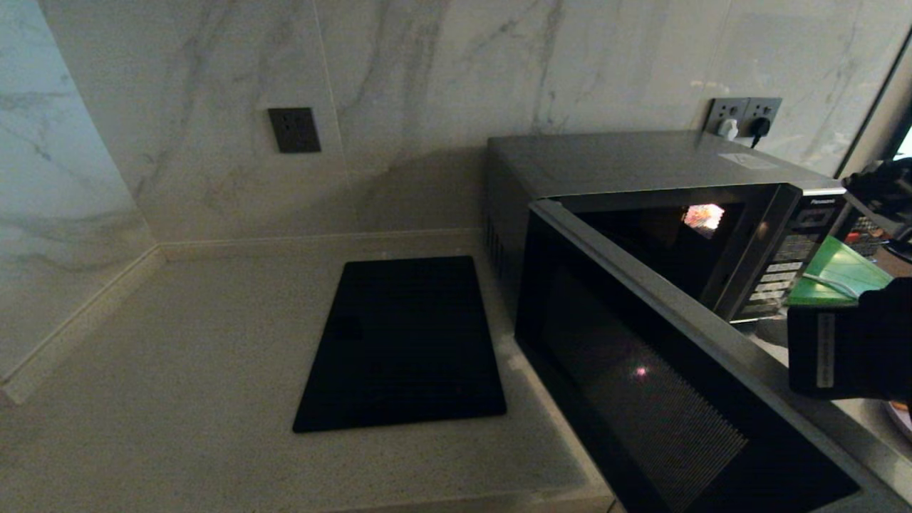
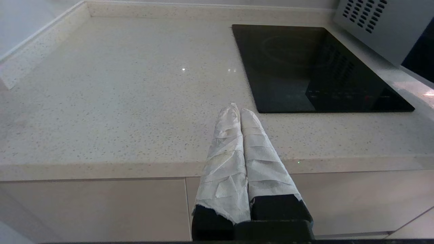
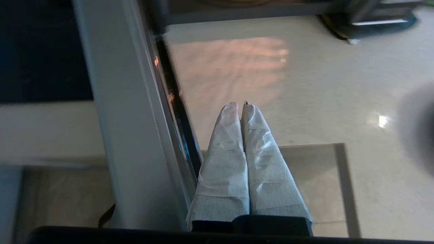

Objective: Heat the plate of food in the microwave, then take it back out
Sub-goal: Open the microwave oven, then put the plate in the microwave oven

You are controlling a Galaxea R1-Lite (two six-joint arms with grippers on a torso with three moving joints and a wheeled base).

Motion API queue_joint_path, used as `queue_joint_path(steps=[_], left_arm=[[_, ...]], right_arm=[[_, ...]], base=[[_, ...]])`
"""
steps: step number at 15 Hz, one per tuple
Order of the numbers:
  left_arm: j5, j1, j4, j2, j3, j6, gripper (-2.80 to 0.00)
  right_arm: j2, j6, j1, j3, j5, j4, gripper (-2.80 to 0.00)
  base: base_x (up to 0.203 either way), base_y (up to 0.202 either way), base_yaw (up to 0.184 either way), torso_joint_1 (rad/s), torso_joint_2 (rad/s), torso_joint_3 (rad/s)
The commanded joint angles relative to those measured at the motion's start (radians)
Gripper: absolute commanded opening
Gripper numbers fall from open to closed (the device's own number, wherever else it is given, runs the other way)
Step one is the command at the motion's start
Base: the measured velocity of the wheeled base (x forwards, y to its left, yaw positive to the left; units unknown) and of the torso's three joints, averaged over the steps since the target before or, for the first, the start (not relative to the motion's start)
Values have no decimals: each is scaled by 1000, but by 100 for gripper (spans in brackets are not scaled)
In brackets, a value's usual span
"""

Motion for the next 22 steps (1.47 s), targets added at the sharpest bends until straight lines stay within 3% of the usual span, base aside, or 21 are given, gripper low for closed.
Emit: queue_joint_path(steps=[1,3,5,8,11,19,21,22], left_arm=[[1,0,0,1,0,-1,-280],[1,0,-2,1,0,-1,-280],[1,0,-1,1,0,-1,-280],[1,0,0,1,0,-1,-280],[1,-1,-1,1,0,-1,-280],[1,-1,0,1,0,-1,-280],[1,0,-1,1,0,-1,-280],[1,0,0,1,0,-1,-280]], right_arm=[[22,4,52,-18,-3,3,-280],[34,2,60,-35,-7,1,-280],[41,9,-8,-38,-30,1,-280],[57,35,-236,-40,-89,-9,-280],[60,61,-513,-44,-83,-15,-280],[187,141,-1347,-30,194,-19,-280],[254,152,-1500,14,363,-53,-280],[282,153,-1536,36,426,-71,-280]], base=[[0,0,0,0,0,0],[0,0,0,0,0,0],[0,0,0,0,0,0],[0,0,0,0,0,0],[0,0,0,0,0,0],[0,0,0,0,0,0],[0,0,0,0,0,0],[0,0,0,0,0,0]])
